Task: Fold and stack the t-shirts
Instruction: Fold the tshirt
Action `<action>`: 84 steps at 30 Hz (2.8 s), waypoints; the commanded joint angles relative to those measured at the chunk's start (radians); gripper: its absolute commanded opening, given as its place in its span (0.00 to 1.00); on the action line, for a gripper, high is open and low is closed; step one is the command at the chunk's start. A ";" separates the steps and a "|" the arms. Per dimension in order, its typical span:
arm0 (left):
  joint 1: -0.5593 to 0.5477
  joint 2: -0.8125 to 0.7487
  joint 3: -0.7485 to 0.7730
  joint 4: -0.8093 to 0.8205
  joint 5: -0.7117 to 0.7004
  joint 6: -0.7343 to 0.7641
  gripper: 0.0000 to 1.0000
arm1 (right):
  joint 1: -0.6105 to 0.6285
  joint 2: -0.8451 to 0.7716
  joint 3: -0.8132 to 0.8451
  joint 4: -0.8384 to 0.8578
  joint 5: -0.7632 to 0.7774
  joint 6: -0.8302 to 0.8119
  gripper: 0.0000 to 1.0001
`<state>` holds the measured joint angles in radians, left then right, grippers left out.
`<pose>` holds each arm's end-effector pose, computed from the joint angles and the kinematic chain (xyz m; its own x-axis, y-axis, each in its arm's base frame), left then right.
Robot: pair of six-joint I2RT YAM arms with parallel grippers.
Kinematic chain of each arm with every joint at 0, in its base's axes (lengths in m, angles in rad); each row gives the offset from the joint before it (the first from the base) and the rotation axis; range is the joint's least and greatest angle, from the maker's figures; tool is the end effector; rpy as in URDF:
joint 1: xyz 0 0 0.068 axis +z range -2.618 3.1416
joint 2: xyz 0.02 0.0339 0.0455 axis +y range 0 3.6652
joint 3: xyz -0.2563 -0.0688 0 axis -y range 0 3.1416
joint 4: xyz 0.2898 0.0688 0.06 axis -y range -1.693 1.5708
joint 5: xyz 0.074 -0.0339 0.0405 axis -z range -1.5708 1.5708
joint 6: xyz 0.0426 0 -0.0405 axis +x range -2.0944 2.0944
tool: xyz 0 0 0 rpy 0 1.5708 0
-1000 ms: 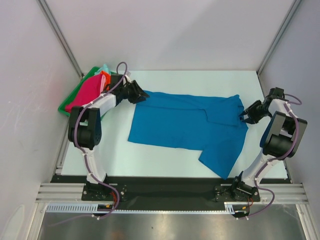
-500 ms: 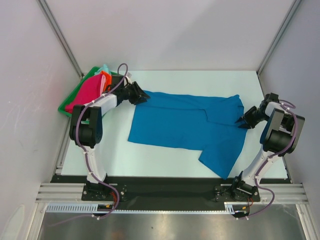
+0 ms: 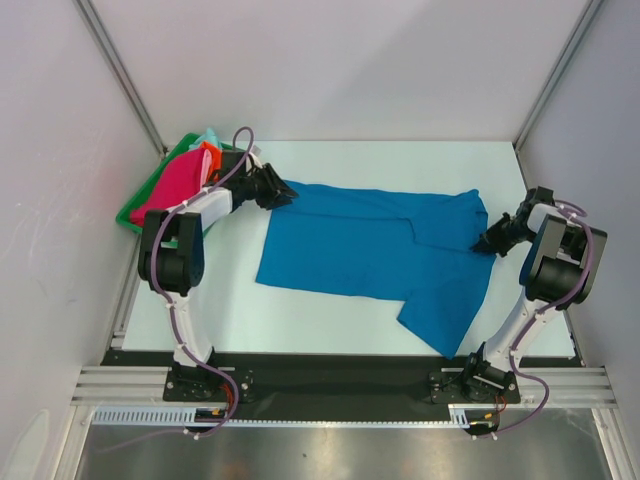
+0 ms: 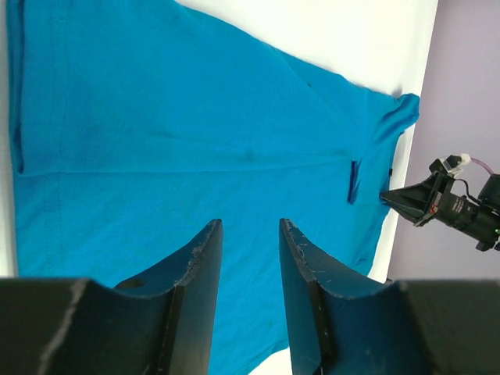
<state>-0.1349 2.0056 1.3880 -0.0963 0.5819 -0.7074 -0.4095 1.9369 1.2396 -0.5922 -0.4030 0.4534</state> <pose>0.4743 -0.0880 0.1553 -0.8337 -0.4347 -0.3406 -0.0234 0.6440 -0.7647 0.3771 -0.1455 0.1040 -0.6755 0.7325 -0.0845 0.6255 0.6300 0.4603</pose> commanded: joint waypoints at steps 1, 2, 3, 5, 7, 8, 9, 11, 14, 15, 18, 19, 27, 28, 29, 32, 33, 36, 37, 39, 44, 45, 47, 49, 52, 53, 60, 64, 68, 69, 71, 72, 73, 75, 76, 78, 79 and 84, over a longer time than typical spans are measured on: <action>0.009 -0.034 0.032 0.003 0.021 0.017 0.40 | 0.001 -0.077 0.015 -0.009 0.026 0.019 0.00; 0.009 -0.034 0.031 0.006 0.021 0.016 0.40 | 0.001 -0.091 0.011 -0.015 0.027 0.024 0.00; 0.009 -0.033 0.028 0.006 0.022 0.016 0.40 | 0.003 -0.105 0.003 -0.018 0.032 0.031 0.00; 0.011 -0.031 0.026 0.009 0.022 0.014 0.40 | 0.003 -0.145 -0.014 -0.032 0.050 0.053 0.00; 0.011 -0.030 0.025 0.012 0.022 0.011 0.40 | 0.001 -0.170 -0.031 -0.029 0.064 0.068 0.00; 0.011 -0.027 0.025 0.015 0.024 0.010 0.40 | 0.001 -0.191 -0.052 -0.028 0.064 0.085 0.00; 0.011 -0.028 0.026 0.017 0.024 0.008 0.40 | 0.001 -0.200 -0.060 -0.024 0.070 0.090 0.00; 0.011 -0.025 0.029 0.018 0.024 0.008 0.40 | 0.001 -0.229 -0.078 -0.018 0.081 0.102 0.00; 0.011 -0.025 0.032 0.017 0.024 0.008 0.40 | 0.001 -0.245 -0.111 -0.017 0.087 0.117 0.00; 0.011 -0.024 0.032 0.015 0.024 0.008 0.40 | 0.003 -0.251 -0.136 -0.011 0.081 0.126 0.00; 0.011 -0.025 0.034 0.018 0.022 0.006 0.40 | 0.003 -0.268 -0.183 0.015 0.075 0.149 0.00; 0.011 -0.022 0.034 0.018 0.022 0.006 0.39 | 0.005 -0.271 -0.192 0.017 0.076 0.154 0.00; 0.012 -0.013 0.052 0.020 0.024 -0.001 0.40 | 0.001 -0.289 -0.252 0.085 0.073 0.208 0.12; 0.012 -0.010 0.054 0.018 0.024 -0.001 0.40 | 0.000 -0.285 -0.240 0.078 0.075 0.200 0.19; 0.011 -0.008 0.060 0.018 0.022 0.000 0.40 | 0.001 -0.282 -0.227 0.074 0.084 0.170 0.23; 0.011 0.004 0.091 -0.002 0.007 0.020 0.40 | 0.008 -0.283 -0.151 0.078 0.114 0.085 0.36; 0.011 0.007 0.097 -0.002 0.007 0.032 0.41 | 0.011 -0.282 -0.126 0.080 0.124 0.064 0.40; 0.011 0.042 0.126 0.007 -0.001 0.039 0.41 | 0.014 -0.254 -0.045 0.150 0.125 0.005 0.54; 0.011 0.064 0.132 0.013 0.001 0.037 0.41 | 0.014 -0.222 -0.026 0.188 0.119 -0.001 0.59; 0.011 0.090 0.154 0.036 0.004 0.025 0.41 | 0.017 -0.173 0.047 0.221 0.089 -0.005 0.62; 0.009 0.151 0.190 0.064 -0.014 0.005 0.41 | 0.047 -0.009 0.190 0.307 0.006 0.010 0.63; 0.009 0.166 0.192 0.072 -0.020 0.002 0.41 | 0.054 0.031 0.227 0.328 0.006 0.004 0.63; 0.009 0.177 0.195 0.078 -0.027 -0.010 0.41 | 0.072 0.065 0.262 0.341 0.021 0.002 0.63; 0.009 0.199 0.198 0.076 -0.028 -0.018 0.41 | 0.083 0.114 0.320 0.333 0.038 -0.010 0.63; 0.009 0.217 0.195 0.076 -0.030 -0.036 0.40 | 0.104 0.175 0.394 0.310 0.076 -0.038 0.59; 0.009 0.220 0.191 0.073 -0.030 -0.041 0.40 | 0.110 0.191 0.412 0.296 0.087 -0.042 0.57; 0.009 0.226 0.184 0.040 -0.027 -0.018 0.39 | 0.117 0.214 0.457 0.236 0.197 -0.081 0.54; 0.009 0.228 0.175 0.026 -0.028 -0.007 0.39 | 0.117 0.220 0.462 0.235 0.202 -0.104 0.54; 0.009 0.226 0.171 0.024 -0.025 -0.003 0.39 | 0.118 0.266 0.491 0.212 0.184 -0.107 0.53; 0.011 0.228 0.171 0.020 -0.025 -0.003 0.39 | 0.120 0.269 0.494 0.207 0.187 -0.110 0.52; 0.011 0.228 0.172 0.009 -0.027 0.003 0.39 | 0.120 0.275 0.491 0.215 0.187 -0.105 0.51; 0.011 0.228 0.172 0.006 -0.027 0.005 0.38 | 0.118 0.283 0.489 0.222 0.187 -0.102 0.46; 0.011 0.225 0.169 0.001 -0.028 0.008 0.38 | 0.118 0.287 0.491 0.224 0.187 -0.098 0.43; 0.011 0.223 0.161 0.003 -0.022 0.008 0.38 | 0.117 0.309 0.500 0.223 0.194 -0.098 0.38; 0.011 0.222 0.151 0.012 -0.019 0.006 0.38 | 0.117 0.316 0.512 0.220 0.214 -0.101 0.37; 0.011 0.220 0.146 0.014 -0.017 0.006 0.38 | 0.113 0.335 0.531 0.212 0.233 -0.105 0.28; 0.011 0.223 0.146 0.010 -0.017 0.008 0.38 | 0.110 0.338 0.543 0.209 0.239 -0.105 0.22; 0.018 0.231 0.146 0.001 -0.024 0.016 0.38 | 0.090 0.321 0.540 0.197 0.358 -0.090 0.00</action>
<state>-0.1295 2.2333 1.5337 -0.0933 0.5533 -0.7223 -0.2981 2.2669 1.7405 -0.3920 -0.1638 0.3649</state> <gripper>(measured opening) 0.378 0.023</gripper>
